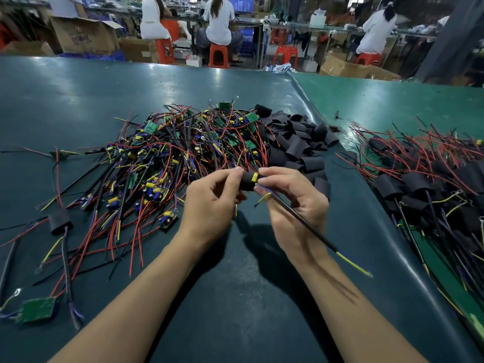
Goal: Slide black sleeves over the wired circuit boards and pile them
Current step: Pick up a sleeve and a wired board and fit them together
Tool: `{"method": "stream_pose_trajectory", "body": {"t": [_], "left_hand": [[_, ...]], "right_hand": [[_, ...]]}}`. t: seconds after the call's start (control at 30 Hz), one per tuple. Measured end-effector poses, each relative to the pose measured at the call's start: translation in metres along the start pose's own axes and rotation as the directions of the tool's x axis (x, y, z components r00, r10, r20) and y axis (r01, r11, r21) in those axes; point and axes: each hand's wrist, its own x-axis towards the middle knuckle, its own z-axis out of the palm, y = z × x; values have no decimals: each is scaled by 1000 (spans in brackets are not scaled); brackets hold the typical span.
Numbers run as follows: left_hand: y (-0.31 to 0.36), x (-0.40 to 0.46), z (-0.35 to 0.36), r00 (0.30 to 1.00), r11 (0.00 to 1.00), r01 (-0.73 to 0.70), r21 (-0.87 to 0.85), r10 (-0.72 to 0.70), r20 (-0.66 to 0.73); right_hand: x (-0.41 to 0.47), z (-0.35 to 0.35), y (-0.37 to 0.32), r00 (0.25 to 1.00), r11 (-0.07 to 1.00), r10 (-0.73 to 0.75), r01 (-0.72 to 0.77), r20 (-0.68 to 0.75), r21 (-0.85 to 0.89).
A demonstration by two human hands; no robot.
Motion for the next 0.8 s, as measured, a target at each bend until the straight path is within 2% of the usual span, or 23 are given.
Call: {"method": "stream_pose_trajectory", "body": {"t": [0.13,0.2,0.3,0.4,0.53,0.63,0.7,0.77,0.8], "left_hand": [[4,1,1,991,972,124,-199,-133,-31],[6,2,2,986,960,155,-232,-166,-29],[8,1,4,983,954,172,-244,-181,-16],[11,-3,5,989,976,137,-168,-144,-31],[13,-6,3,996,991,78,-106,-82,-28],[14,-9,5,999,994,42,-100,-44,-23],[15,-11,6,999,998,-33,-45,32,-7],[13,-11,2,984,974,-179,142,176,34],[12,-9,-1,960,918,-278,281,271,67]], "right_hand": [[0,-2,3,999,1000,-10,11,41,-27],[1,-3,3,998,998,53,-52,43,-25],[2,-5,2,997,997,61,-59,41,-43],[3,-5,0,994,995,95,-93,54,-34],[4,-6,-3,971,971,240,-240,10,13],[9,-5,-6,919,910,392,-379,-50,168],[13,-6,-7,889,871,455,-430,-61,237],[16,-9,-6,862,837,506,-479,-40,266],[17,-11,-5,852,824,523,-497,-25,273]]}}
